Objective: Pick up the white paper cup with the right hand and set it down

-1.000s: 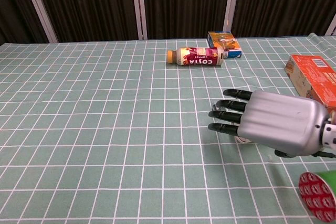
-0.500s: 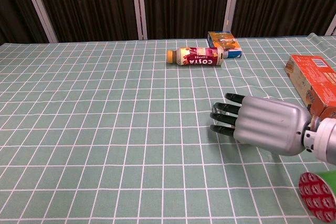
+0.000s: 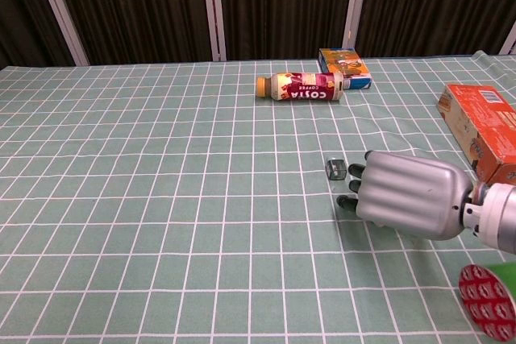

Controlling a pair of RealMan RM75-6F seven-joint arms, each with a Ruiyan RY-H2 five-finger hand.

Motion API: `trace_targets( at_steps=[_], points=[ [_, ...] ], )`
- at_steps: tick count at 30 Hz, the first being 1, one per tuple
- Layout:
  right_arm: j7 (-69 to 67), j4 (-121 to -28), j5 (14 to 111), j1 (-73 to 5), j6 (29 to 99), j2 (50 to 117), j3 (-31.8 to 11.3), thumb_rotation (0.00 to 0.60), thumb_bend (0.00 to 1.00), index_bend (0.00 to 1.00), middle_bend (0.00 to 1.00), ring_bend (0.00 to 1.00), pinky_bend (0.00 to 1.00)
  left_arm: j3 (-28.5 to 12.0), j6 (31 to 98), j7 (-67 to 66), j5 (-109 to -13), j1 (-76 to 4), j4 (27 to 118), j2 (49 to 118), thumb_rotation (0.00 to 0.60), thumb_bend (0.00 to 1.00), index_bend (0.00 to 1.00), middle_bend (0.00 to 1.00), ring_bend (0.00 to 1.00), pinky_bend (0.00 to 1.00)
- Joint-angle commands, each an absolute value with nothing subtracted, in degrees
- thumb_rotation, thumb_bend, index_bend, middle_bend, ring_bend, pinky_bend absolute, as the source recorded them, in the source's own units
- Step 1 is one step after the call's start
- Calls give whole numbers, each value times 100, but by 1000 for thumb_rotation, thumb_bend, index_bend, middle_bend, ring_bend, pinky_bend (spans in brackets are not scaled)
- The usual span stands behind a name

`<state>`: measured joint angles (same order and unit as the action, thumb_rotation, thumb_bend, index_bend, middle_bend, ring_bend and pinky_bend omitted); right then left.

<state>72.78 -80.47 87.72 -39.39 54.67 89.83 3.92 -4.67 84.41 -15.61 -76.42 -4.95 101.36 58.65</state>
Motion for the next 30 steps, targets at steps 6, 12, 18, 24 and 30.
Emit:
trace_targets(
  at_steps=[6, 12, 18, 24, 30],
  points=[
    [5567, -7955, 9173, -3995, 5936, 8890, 208, 600, 239, 253, 436, 308, 562, -469, 8459, -1540, -7646, -490, 10148, 5854, 600, 0, 0, 0, 0, 0],
    [3537, -8485, 8520, -3910, 6315, 8940, -587, 600, 239, 254, 436, 311, 566, -463, 8436, -1522, -7645, -496, 10171, 5839, 600, 0, 0, 0, 0, 0],
    [1986, -8449, 7398, -3958, 6105, 9343, -1398, 600, 222, 253, 436, 311, 554, -464, 8400, -1501, -7617, -508, 10169, 5829, 600, 0, 0, 0, 0, 0],
    [1655, -8191, 6676, -4142, 5880, 9741, -1802, 600, 217, 253, 436, 309, 529, -481, 8374, -1482, -7562, -518, 10162, 5822, 600, 0, 0, 0, 0, 0],
    [1625, -7819, 6459, -4302, 5856, 10039, -1900, 600, 216, 254, 436, 301, 501, -494, 8317, -1491, -7490, -544, 10139, 5830, 600, 0, 0, 0, 0, 0]
  ],
)
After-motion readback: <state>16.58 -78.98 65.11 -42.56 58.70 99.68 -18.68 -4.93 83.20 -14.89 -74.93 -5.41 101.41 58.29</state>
